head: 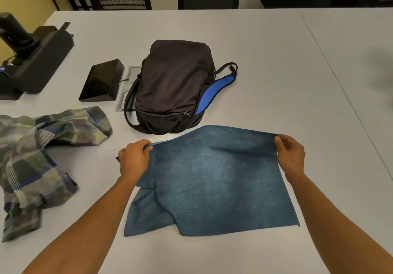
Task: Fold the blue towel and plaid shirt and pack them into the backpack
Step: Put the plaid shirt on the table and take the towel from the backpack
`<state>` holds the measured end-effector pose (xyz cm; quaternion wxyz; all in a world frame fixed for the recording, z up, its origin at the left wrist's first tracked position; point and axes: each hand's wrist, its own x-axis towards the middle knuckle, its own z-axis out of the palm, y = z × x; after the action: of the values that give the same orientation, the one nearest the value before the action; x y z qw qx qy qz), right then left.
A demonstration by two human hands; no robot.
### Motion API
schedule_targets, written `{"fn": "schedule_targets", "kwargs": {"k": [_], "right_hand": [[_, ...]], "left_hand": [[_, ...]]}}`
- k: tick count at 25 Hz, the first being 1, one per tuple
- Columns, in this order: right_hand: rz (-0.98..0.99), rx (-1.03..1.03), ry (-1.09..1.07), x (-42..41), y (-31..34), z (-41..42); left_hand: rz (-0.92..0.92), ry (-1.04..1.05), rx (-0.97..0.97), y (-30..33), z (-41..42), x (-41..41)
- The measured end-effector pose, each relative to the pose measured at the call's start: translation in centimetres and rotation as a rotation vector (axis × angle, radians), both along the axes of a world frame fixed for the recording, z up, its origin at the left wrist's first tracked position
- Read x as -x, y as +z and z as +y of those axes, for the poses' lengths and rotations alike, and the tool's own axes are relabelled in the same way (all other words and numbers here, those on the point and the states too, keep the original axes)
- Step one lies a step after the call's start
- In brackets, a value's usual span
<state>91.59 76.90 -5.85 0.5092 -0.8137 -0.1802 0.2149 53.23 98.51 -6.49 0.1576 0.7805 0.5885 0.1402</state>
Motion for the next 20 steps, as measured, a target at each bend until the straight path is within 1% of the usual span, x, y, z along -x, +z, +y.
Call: {"fn": "schedule_targets", "kwargs": {"k": [4, 7, 9, 12, 14, 16, 20], "right_hand": [[-0.012, 0.188, 0.120, 1.4, -2.2, -1.5], [-0.062, 0.287, 0.223, 2.9, -4.1, -3.8], [-0.128, 0.421, 0.299, 3.8, -5.9, -5.8], [-0.221, 0.680, 0.379, 4.7, -8.1, -8.8], [-0.298, 0.790, 0.377, 5.4, -8.7, -10.7], [-0.334, 0.828, 0.331, 5.9, -9.2, -12.4], [-0.246, 0.820, 0.247, 6.5, -9.2, -14.2]], "left_hand": [[0.040, 0.000, 0.037, -3.0, -2.1, 1.3], [0.025, 0.031, 0.088, -4.5, -5.0, 2.5], [-0.010, 0.073, 0.162, -5.5, -7.2, 3.4], [-0.069, 0.166, 0.256, -6.4, -10.8, 4.3], [-0.105, 0.256, 0.310, -6.7, -13.0, 4.9], [-0.153, 0.341, 0.373, -6.9, -14.8, 5.6], [-0.233, 0.425, 0.534, -6.7, -16.5, 6.6]]}}
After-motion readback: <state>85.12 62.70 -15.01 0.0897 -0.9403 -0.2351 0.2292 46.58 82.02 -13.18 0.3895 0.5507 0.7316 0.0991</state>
